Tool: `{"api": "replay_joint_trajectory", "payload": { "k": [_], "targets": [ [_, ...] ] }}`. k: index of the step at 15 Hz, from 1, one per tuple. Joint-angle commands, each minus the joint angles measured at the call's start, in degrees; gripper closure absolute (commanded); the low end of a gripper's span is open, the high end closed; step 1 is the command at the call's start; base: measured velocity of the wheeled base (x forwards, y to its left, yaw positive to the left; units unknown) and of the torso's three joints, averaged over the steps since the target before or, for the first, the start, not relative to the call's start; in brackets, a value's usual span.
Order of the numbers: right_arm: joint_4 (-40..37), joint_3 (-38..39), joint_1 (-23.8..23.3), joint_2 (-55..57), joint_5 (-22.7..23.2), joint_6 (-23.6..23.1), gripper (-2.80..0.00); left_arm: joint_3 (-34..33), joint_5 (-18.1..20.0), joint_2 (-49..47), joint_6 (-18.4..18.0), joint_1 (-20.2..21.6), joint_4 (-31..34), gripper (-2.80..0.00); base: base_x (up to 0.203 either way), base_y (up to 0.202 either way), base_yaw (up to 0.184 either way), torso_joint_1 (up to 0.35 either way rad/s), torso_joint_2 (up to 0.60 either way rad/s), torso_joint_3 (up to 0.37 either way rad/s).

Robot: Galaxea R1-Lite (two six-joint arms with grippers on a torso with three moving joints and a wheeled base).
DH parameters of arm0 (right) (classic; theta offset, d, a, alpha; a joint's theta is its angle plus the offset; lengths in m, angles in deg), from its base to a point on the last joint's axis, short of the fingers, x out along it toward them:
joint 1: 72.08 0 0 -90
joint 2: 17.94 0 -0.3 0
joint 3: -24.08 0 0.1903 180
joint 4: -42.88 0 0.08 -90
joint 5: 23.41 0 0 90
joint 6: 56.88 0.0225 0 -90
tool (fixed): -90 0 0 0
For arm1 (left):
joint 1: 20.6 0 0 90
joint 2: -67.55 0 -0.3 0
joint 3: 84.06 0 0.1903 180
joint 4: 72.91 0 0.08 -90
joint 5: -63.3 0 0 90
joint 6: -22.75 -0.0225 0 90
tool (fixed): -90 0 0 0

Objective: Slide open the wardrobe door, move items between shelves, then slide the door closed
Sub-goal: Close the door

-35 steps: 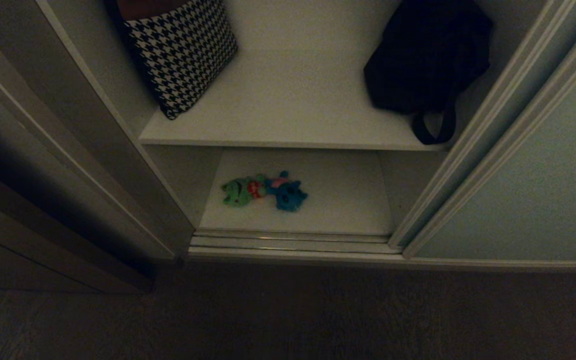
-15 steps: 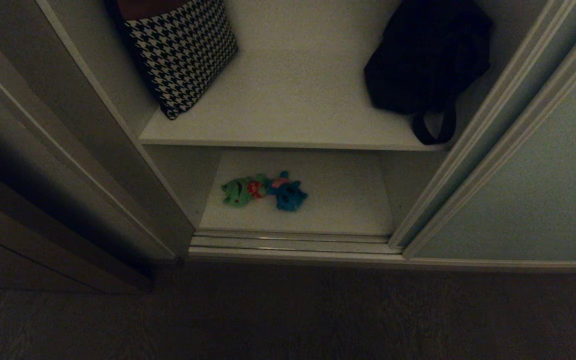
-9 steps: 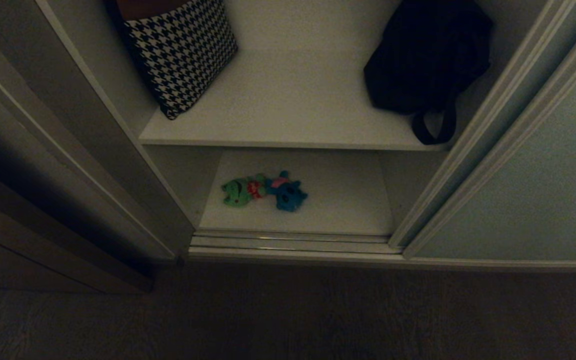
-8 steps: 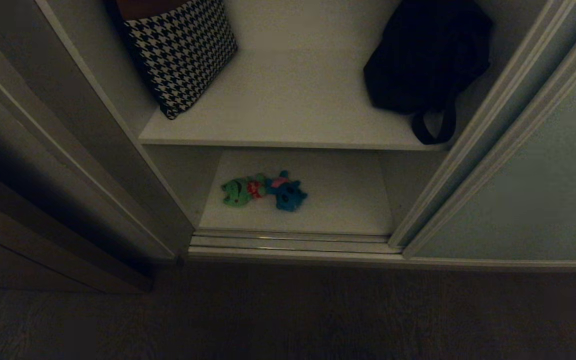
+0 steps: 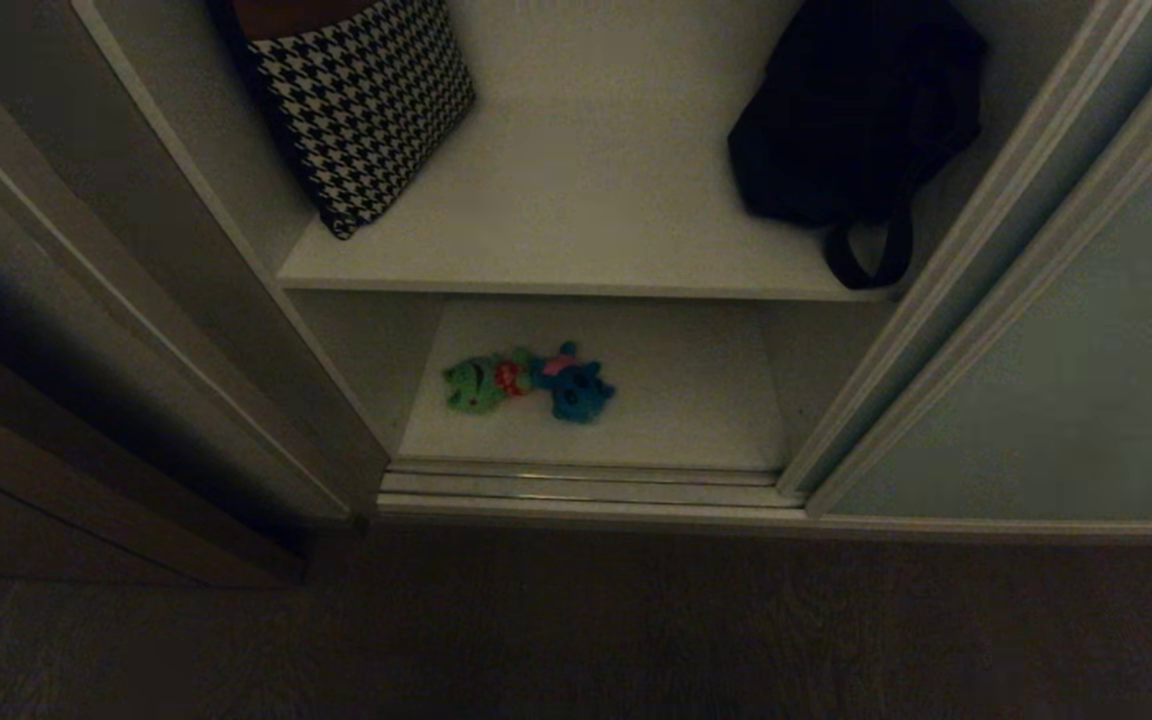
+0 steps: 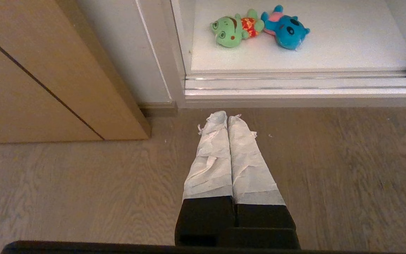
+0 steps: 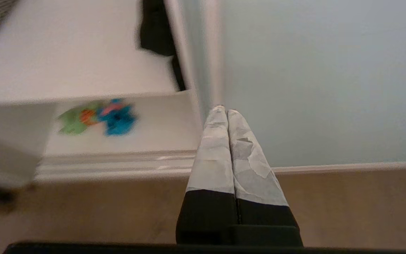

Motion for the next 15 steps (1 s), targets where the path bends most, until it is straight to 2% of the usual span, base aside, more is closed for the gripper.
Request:
{"api": "replay_joint_trajectory", "payload": {
  "k": [1, 3, 4, 5, 15],
  "targets": [
    [-0.42, -0.48, -6.96, 2.73, 10.91, 0.13, 0.00, -0.01, -0.01, -0.07, -0.02, -0.02, -0.01, 0.00, 0.000, 0.000, 0.000, 0.000, 0.00, 0.000],
    [-0.27, -0.31, -15.94, 5.58, 25.50, 1.37, 0.00, -0.01, -0.01, -0.07, -0.02, 0.03, -0.01, 0.00, 0.000, 0.000, 0.000, 0.000, 0.00, 0.000],
    [-0.12, -0.26, -18.18, 7.68, 31.13, 2.36, 0.00, -0.01, -0.01, -0.07, -0.02, 0.05, -0.01, 0.00, 0.000, 0.000, 0.000, 0.000, 0.00, 0.000],
    [0.01, -0.23, -19.26, 9.68, 33.61, 3.05, 0.00, -0.01, -0.01, -0.07, -0.02, -0.02, -0.01, 0.00, 0.000, 0.000, 0.000, 0.000, 0.00, 0.000],
    [4.53, -1.53, -19.35, 21.00, 34.97, 3.80, 0.00, -0.01, -0.01, -0.07, -0.02, -0.02, -0.01, 0.00, 0.000, 0.000, 0.000, 0.000, 0.00, 0.000]
  ]
}}
